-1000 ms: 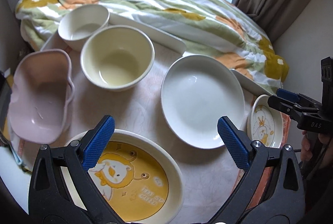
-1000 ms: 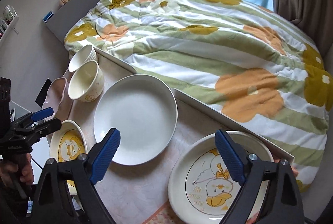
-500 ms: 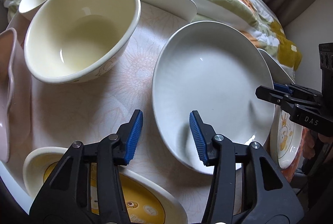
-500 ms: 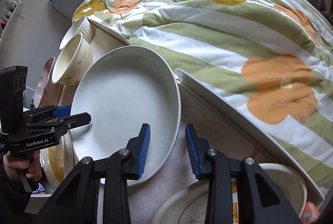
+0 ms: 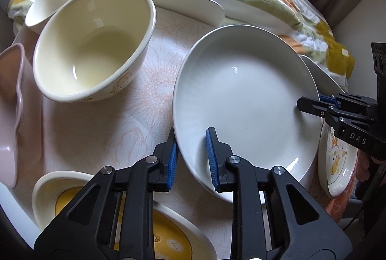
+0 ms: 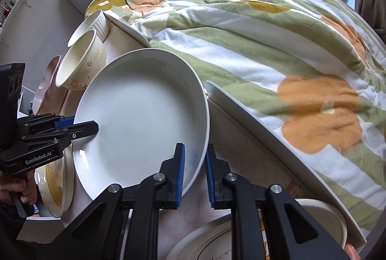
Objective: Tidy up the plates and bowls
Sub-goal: 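Grasp the rim of the plain white plate with the left gripper, then lower the white plate onto the yellow duck plate and open the left gripper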
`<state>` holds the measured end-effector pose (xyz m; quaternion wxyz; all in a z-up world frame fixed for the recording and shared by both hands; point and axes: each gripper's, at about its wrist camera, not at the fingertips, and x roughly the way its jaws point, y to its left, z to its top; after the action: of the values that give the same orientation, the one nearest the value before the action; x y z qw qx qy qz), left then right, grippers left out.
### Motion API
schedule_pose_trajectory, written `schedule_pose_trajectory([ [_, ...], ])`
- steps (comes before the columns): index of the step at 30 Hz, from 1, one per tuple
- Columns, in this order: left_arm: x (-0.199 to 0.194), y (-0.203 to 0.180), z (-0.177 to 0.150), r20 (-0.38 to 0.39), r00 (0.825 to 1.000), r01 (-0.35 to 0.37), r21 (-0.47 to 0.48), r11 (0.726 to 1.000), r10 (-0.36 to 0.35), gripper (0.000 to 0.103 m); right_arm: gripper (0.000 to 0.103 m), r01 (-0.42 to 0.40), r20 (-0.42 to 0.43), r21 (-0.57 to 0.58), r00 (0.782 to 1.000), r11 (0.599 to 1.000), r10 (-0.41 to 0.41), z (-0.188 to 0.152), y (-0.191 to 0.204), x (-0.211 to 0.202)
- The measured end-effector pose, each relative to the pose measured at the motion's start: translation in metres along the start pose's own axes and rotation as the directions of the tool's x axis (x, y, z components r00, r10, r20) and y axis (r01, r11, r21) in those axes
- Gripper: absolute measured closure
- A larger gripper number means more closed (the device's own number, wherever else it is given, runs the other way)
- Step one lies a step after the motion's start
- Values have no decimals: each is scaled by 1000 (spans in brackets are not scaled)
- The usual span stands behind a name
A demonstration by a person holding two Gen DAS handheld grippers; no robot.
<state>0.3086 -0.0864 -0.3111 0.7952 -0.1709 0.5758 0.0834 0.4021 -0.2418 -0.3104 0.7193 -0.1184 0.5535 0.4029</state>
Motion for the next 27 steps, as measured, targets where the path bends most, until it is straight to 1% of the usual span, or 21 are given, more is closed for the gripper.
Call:
schedule_pose_trajectory([
  [8,-20,-4,3,36,999,-7,16,1000,7,83,88,2,37,1,999,1000,-2,1,5,-13],
  [14,-63,2,2,99,995,-11,29,1000,8,83,88,1,90,-18,996,1000,1,3,24,-42],
  [20,-123,18,-2,169,986,-2,62,998,-8,83,88,16,161,-30,987,999,-11,3,63,-85],
  [23,-148,33,-7,183,983,19,84,996,-34,83,88,25,188,-8,982,1000,-23,-3,89,-102],
  [25,-161,44,-14,191,980,30,112,993,-51,83,88,28,208,16,978,999,-31,-10,107,-110],
  [27,-172,56,-22,190,979,42,149,988,-71,83,88,47,224,41,973,998,-55,-19,127,-114],
])
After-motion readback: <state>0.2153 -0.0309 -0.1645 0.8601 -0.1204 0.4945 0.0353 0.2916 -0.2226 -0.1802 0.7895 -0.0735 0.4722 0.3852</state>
